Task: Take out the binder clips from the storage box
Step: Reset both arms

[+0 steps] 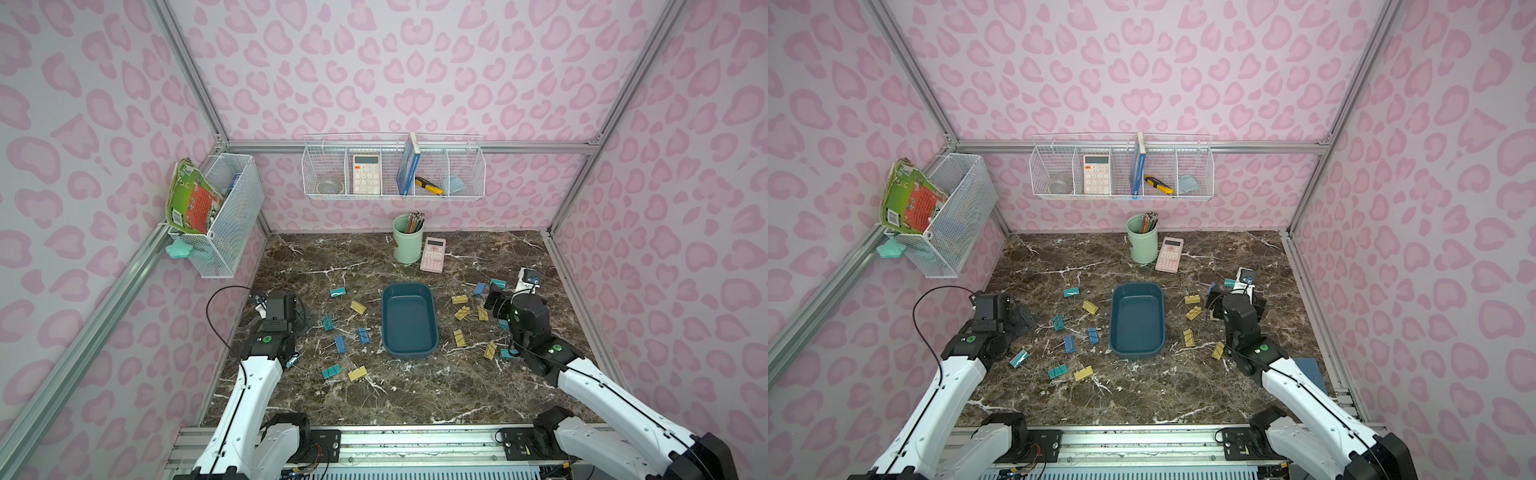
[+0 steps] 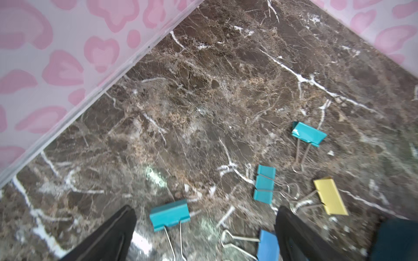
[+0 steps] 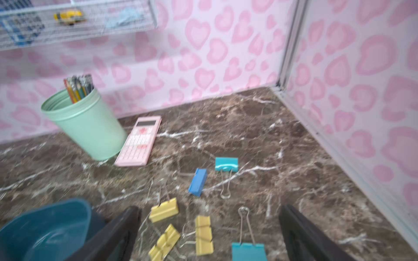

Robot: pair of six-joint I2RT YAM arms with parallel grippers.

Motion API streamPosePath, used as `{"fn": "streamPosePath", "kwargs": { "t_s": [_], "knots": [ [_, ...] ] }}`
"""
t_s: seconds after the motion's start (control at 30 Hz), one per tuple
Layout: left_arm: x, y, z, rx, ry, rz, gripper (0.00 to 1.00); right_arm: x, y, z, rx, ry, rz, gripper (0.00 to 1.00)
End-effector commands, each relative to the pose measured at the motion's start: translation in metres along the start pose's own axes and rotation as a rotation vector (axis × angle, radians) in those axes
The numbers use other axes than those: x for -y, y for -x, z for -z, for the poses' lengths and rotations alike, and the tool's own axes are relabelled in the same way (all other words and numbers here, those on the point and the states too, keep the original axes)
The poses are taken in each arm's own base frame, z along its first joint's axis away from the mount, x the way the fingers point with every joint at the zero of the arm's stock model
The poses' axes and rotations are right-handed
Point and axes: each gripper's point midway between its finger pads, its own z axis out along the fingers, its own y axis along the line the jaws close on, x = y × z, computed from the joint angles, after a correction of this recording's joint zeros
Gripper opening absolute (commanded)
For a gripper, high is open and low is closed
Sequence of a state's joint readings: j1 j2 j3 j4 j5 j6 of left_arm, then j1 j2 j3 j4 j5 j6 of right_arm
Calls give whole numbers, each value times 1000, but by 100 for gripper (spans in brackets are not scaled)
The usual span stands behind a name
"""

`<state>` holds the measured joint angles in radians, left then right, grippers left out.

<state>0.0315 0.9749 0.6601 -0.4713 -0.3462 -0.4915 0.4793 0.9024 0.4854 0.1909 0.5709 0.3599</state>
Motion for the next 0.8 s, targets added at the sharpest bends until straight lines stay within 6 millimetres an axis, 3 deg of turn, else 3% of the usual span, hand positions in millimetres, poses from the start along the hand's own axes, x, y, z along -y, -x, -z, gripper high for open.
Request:
{"fn": "streamPosePath", "kwargs": {
  "t_s": [0.0,0.1,0.23,0.47,0.67,0.77],
  "knots": [
    [12,34,-18,178,-2,-98,99,23,17,4,186,-41,50,99],
    [19,30,-40,186,-2,-119,99,62,0,3,241,-116,6,99],
    [31,37,-62,259,-31,-125,99,87,-19,-1,257,-145,-8,99],
    [64,46,-85,338,-168,-202,99,86,-36,-27,222,-139,104,99],
    [70,39,-106,351,-259,-210,99,75,-38,-58,192,-93,192,99],
    [72,35,-106,351,-294,-214,100,75,-50,-58,209,-34,193,99]
  ]
}}
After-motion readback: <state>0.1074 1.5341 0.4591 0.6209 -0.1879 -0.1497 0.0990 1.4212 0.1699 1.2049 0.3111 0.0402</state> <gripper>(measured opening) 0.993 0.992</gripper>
